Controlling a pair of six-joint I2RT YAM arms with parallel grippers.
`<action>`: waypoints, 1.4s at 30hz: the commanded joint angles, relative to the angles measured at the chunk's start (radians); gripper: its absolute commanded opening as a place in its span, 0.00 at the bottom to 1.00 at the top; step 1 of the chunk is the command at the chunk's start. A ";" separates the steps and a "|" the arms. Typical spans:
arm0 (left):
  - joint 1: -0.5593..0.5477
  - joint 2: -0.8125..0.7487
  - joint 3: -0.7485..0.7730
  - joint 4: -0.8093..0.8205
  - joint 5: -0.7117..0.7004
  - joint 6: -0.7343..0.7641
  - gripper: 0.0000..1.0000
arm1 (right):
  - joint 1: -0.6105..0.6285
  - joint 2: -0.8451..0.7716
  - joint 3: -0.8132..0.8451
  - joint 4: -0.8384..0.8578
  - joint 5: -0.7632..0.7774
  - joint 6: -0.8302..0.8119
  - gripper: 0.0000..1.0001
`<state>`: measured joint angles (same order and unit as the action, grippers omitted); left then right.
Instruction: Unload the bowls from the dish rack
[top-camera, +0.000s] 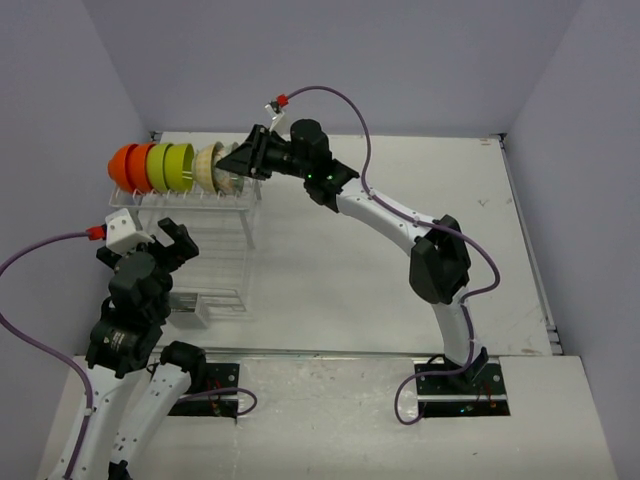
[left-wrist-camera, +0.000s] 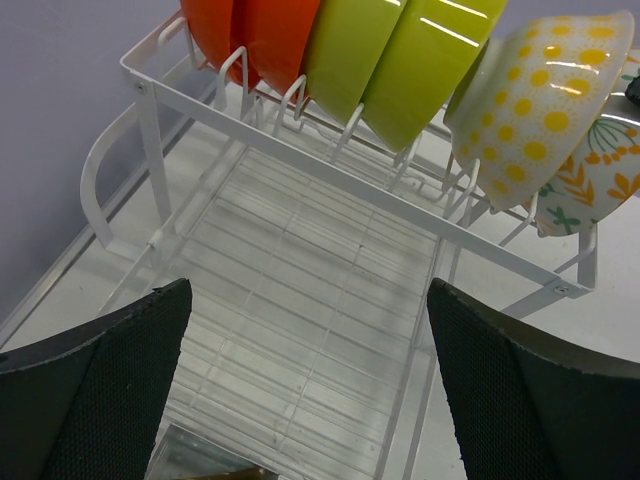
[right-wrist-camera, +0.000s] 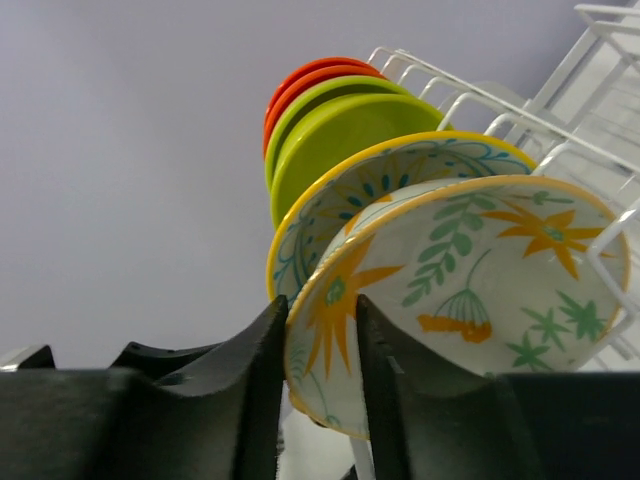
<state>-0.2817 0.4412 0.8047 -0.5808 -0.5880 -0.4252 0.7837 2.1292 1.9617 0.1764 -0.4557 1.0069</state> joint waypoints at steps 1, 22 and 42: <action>0.009 -0.012 -0.007 0.050 0.002 0.019 1.00 | 0.008 0.009 0.037 0.001 0.023 0.030 0.27; 0.009 -0.016 -0.009 0.052 0.004 0.019 1.00 | 0.008 -0.159 -0.159 0.161 0.055 0.076 0.00; 0.009 0.022 -0.010 0.062 0.017 0.026 1.00 | -0.011 -0.330 -0.190 0.109 0.101 -0.146 0.00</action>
<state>-0.2817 0.4427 0.8032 -0.5644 -0.5747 -0.4232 0.7925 1.9247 1.7424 0.2741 -0.3824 0.9638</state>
